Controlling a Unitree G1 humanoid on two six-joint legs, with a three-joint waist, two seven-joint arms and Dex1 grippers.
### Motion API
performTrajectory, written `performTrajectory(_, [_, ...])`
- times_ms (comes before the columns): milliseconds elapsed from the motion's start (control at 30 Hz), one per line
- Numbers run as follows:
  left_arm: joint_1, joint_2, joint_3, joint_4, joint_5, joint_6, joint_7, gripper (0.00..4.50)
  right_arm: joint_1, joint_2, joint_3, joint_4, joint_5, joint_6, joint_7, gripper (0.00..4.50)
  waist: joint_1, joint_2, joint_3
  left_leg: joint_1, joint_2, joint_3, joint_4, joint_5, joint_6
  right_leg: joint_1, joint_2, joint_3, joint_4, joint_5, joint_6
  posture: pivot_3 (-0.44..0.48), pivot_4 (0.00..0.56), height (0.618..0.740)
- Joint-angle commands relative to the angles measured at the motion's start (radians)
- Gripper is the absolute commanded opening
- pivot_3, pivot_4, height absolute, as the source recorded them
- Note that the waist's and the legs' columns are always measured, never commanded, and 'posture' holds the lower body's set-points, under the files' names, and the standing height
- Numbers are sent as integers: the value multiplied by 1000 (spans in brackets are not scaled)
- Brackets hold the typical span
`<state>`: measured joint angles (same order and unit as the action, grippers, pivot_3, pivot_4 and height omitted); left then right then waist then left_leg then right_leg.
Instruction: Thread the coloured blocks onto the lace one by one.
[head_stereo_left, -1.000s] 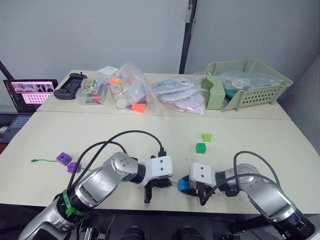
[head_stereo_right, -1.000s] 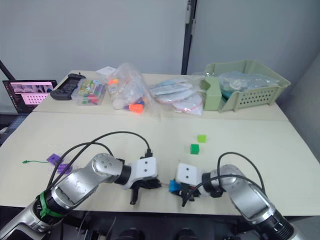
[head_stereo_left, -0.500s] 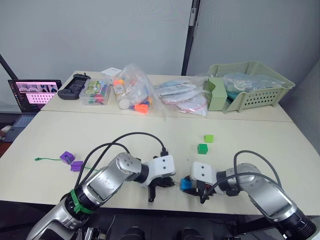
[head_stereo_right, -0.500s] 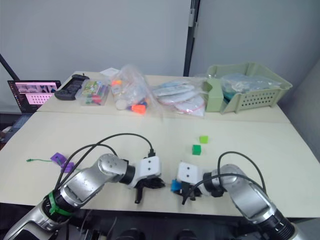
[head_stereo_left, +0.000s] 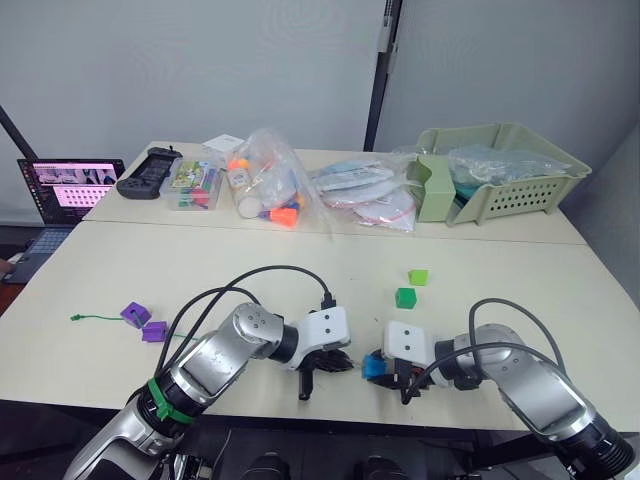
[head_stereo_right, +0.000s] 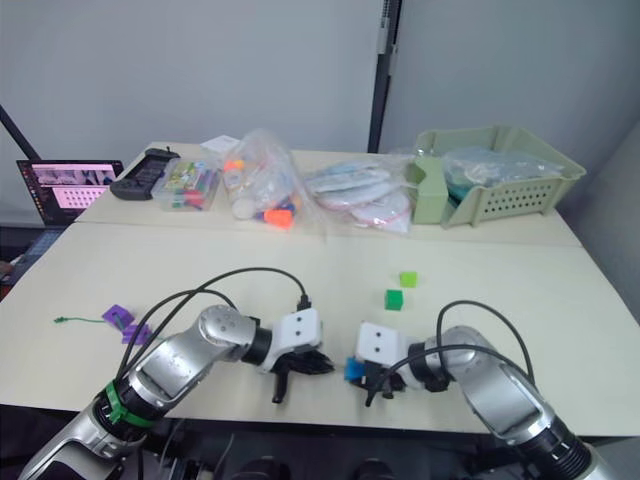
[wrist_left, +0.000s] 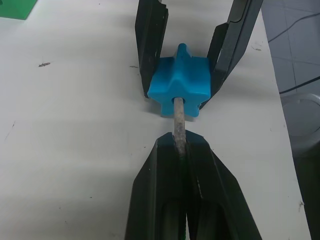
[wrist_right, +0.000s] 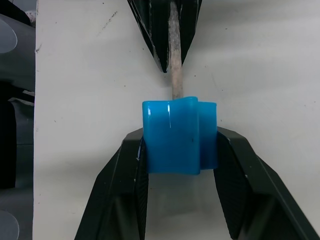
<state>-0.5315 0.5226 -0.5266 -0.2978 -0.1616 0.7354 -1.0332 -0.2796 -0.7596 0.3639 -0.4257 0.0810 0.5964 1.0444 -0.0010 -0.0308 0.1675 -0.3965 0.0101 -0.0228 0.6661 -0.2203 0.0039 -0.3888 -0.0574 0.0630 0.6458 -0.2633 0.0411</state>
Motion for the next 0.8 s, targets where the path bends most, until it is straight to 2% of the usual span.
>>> performTrajectory(33, [-1, -30, 3, -51, -46, -27, -19, 0, -7, 26, 46, -8, 0, -1, 0, 1337, -3, 0, 0, 0, 0, 0, 0, 0, 0, 0, 0, 0, 0, 0, 0, 0, 150, 740])
performTrajectory(800, [-4, -2, 39, -32, -58, -92, -143, 0, -5, 52, 56, -13, -22, 8, -15, 1337, -17, 0, 0, -1, 2, 0, -2, 0, 0, -3, 3, 0, 0, 0, -1, 0, 150, 740])
